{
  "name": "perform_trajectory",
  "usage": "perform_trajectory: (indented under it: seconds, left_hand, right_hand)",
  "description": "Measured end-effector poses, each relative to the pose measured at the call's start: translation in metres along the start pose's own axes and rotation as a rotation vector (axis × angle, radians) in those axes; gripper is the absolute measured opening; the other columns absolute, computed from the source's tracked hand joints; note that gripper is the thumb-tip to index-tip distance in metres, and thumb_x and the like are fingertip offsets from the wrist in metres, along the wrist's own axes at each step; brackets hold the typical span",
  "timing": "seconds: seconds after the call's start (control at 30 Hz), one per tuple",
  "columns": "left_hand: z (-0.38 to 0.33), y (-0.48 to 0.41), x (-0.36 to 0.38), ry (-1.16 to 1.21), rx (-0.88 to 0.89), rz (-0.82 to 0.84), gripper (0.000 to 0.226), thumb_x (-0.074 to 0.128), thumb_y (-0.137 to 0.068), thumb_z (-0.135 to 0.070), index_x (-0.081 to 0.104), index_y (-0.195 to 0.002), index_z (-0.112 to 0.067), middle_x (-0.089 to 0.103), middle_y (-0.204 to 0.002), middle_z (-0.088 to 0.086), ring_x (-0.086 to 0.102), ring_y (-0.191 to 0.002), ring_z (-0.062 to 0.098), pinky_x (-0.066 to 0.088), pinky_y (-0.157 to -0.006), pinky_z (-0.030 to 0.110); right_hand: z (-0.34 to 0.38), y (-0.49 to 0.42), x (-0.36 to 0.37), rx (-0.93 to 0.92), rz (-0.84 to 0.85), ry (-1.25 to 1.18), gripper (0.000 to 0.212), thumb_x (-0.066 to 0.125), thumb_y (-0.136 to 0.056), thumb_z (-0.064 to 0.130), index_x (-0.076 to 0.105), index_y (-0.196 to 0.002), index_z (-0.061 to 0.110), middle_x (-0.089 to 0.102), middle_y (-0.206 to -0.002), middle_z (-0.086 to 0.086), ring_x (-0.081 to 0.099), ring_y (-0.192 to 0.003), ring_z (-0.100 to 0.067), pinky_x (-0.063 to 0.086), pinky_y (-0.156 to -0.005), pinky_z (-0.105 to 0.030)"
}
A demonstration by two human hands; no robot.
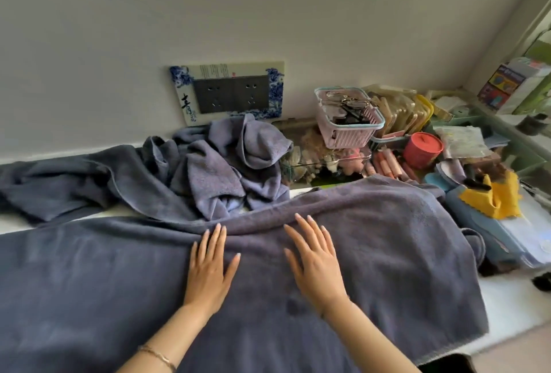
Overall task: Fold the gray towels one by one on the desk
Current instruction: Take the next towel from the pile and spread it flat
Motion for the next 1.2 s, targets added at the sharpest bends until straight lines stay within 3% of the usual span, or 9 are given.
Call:
perform_trajectory:
  seconds: [0.13,0.33,0.4,0.6,0.73,0.83,0.9,1.07,1.2]
  left_hand:
    - [0.059,0.011,-0.020,-0.081,-0.065,-0.005,0.069,0.006,-0.097,-0.057,0.026,-0.148,-0.015,0.030,-0.153,0.005,0.021,-0.140,0.023,0.013,-0.112,0.041]
    - [0.072,0.018,-0.026,-0.081,-0.094,-0.062,0.063,0.005,-0.096,-0.057,0.010,-0.152,-0.027,0.012,-0.159,0.001,0.008,-0.145,0.022,0.006,-0.114,0.043]
    - [0.073,0.020,-0.025,-0.083,-0.091,-0.062,0.063,0.005,-0.096,-0.058,0.009,-0.152,-0.029,0.011,-0.159,0.001,0.008,-0.145,0.023,0.008,-0.113,0.044]
    - [0.069,0.018,-0.024,-0.093,-0.083,0.005,0.061,0.008,-0.096,-0.058,0.015,-0.151,-0.032,0.015,-0.158,0.000,0.012,-0.145,0.024,0.010,-0.112,0.045]
    - [0.067,0.015,-0.012,-0.116,-0.079,0.122,0.062,0.006,-0.097,-0.057,0.034,-0.144,-0.029,0.036,-0.150,0.002,0.037,-0.137,0.026,0.017,-0.108,0.049]
    - [0.061,0.019,-0.019,-0.068,-0.027,0.095,0.070,-0.013,-0.088,-0.063,0.008,-0.148,-0.034,0.008,-0.157,-0.005,0.011,-0.146,0.019,-0.003,-0.117,0.039]
    - [0.068,0.032,-0.023,0.003,-0.003,0.105,0.068,-0.014,-0.083,-0.064,-0.005,-0.146,-0.038,-0.008,-0.155,-0.011,-0.005,-0.146,0.013,-0.013,-0.116,0.030]
    - [0.162,0.082,-0.065,-0.089,-0.240,-0.004,0.064,0.007,-0.098,-0.054,0.041,-0.142,-0.022,0.045,-0.144,0.008,0.041,-0.134,0.031,0.015,-0.109,0.045]
    - [0.240,0.149,-0.076,-0.110,-0.396,0.079,0.067,0.005,-0.097,-0.055,0.043,-0.141,-0.021,0.046,-0.144,0.007,0.040,-0.133,0.031,0.020,-0.105,0.053]
  right_hand:
    - [0.009,-0.071,0.029,0.059,0.132,-0.006,0.053,0.027,-0.092,0.044,0.058,-0.125,0.018,0.056,-0.131,-0.005,0.044,-0.130,-0.028,0.022,-0.110,-0.038]
    - [-0.013,-0.117,0.074,0.136,0.750,0.288,0.038,0.041,-0.097,0.043,0.051,-0.130,0.026,0.052,-0.136,-0.006,0.043,-0.127,-0.028,0.023,-0.110,-0.037]
    - [-0.014,-0.123,0.068,0.120,0.690,0.273,0.030,0.049,-0.094,0.039,0.061,-0.116,0.022,0.061,-0.121,-0.005,0.051,-0.117,-0.028,0.031,-0.101,-0.034]
    - [-0.020,-0.149,0.003,0.247,0.014,0.093,0.015,0.058,-0.090,0.024,0.066,-0.093,0.012,0.064,-0.097,-0.007,0.057,-0.093,-0.030,0.038,-0.067,-0.033]
    - [-0.007,-0.136,0.016,0.171,-0.034,0.129,0.023,0.062,-0.085,0.014,0.061,-0.107,0.006,0.061,-0.110,-0.017,0.054,-0.100,-0.038,0.042,-0.087,-0.043]
    - [0.035,-0.100,0.018,0.045,-0.154,0.074,0.037,0.064,-0.084,0.011,0.056,-0.120,0.005,0.054,-0.127,-0.016,0.046,-0.117,-0.037,0.036,-0.103,-0.049]
    - [0.075,-0.066,0.032,-0.031,-0.156,0.006,0.037,0.055,-0.087,0.019,0.056,-0.122,0.009,0.051,-0.134,-0.014,0.038,-0.127,-0.031,0.026,-0.110,-0.046]
    - [0.176,0.014,0.110,-0.045,0.123,-0.090,0.050,0.022,-0.099,0.048,0.051,-0.131,0.023,0.045,-0.144,-0.005,0.030,-0.136,-0.023,0.010,-0.115,-0.038]
    - [0.201,0.060,0.145,-0.003,0.288,0.016,0.057,0.015,-0.097,0.055,0.039,-0.142,0.029,0.036,-0.150,0.003,0.026,-0.139,-0.020,0.004,-0.115,-0.036]
Point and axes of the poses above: each hand's wrist, its own y-axis away from the middle knuckle, its own x-axis out of the palm, z = x × y, the point moved 9 cm from there along -y, towards the middle knuckle
